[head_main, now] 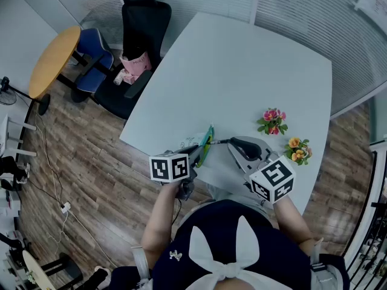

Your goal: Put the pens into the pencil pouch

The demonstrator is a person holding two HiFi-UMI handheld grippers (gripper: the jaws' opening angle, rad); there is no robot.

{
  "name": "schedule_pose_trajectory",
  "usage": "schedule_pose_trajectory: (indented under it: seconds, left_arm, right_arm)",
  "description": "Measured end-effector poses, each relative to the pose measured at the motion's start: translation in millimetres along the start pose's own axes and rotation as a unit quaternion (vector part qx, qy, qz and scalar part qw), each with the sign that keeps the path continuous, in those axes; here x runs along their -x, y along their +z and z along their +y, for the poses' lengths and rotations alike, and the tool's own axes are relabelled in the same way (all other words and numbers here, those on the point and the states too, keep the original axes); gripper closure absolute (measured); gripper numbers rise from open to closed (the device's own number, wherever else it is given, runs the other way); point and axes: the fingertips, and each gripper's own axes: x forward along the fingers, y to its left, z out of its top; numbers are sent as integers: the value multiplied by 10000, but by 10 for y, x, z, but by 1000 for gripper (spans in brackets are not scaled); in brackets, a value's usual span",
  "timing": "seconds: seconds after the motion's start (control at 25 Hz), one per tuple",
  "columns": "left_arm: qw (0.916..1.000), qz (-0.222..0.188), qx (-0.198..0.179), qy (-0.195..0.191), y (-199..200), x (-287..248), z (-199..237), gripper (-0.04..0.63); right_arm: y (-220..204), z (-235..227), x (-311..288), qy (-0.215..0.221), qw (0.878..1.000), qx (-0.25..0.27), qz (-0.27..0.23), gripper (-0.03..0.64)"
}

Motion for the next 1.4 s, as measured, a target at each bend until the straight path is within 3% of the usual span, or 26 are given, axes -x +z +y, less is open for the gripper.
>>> schedule_pose_trajectory:
  seconds: [0.52,1.4]
  left_arm:
    - [9999,85,-24,-127,-43,-16,-62,535]
    - [9997,82,11,-214,-32,-41,-68,535]
  right_arm:
    - [-228,59,-172,140,9992,-168,342,569]
    - [-597,154,-689,387,9953,151,879,568]
